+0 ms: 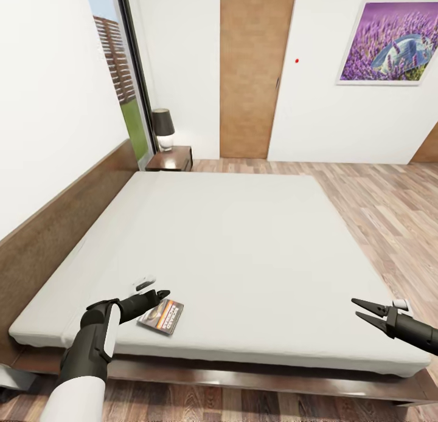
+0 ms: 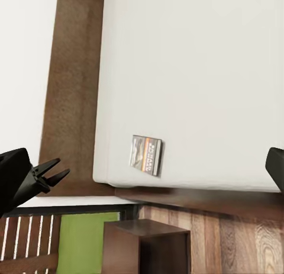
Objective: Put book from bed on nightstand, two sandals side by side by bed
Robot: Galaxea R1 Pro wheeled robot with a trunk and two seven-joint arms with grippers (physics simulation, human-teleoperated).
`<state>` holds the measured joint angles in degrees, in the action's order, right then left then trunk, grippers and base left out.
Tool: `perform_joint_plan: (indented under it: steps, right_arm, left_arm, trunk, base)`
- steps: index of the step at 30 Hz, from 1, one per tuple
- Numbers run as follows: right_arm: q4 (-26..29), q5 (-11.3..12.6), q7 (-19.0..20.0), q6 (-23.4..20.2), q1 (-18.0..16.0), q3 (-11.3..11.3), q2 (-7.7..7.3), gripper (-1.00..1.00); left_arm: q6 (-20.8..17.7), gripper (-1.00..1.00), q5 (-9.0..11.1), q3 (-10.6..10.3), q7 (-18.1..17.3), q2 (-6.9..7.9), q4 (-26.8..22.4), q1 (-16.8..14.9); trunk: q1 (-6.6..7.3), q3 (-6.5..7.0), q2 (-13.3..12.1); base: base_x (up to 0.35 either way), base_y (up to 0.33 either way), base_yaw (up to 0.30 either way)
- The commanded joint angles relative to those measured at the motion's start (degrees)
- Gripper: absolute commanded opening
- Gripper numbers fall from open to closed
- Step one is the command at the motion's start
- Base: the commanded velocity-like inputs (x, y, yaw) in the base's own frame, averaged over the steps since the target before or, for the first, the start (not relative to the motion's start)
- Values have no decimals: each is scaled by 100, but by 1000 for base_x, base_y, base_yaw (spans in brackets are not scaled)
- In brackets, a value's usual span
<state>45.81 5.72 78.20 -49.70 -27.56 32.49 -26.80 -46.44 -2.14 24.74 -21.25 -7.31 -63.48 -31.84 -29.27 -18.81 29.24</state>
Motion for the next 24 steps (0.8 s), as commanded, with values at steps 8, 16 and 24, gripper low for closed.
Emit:
perform_joint_plan:
  steps: [8,16,24]
  right_arm:
    - [-2,12,11,-40,-4,3,36,100]
    - [-1,-1,11,-40,-4,3,135,100]
    - [-2,-1,11,-40,-4,3,152,100]
  left_arm:
    - [-32,100,-23,23,-37,-7,-6,-7]
    - [-32,100,-23,23,-43,-7,-6,-7]
    - [-32,100,-23,23,-53,-7,-6,-7]
  trunk:
    - [-2,-13,9]
    - [-2,-13,9]
    - [-2,-13,9]
  base:
    - [0,0,0]
    - [0,0,0]
    - [159,-31,0]
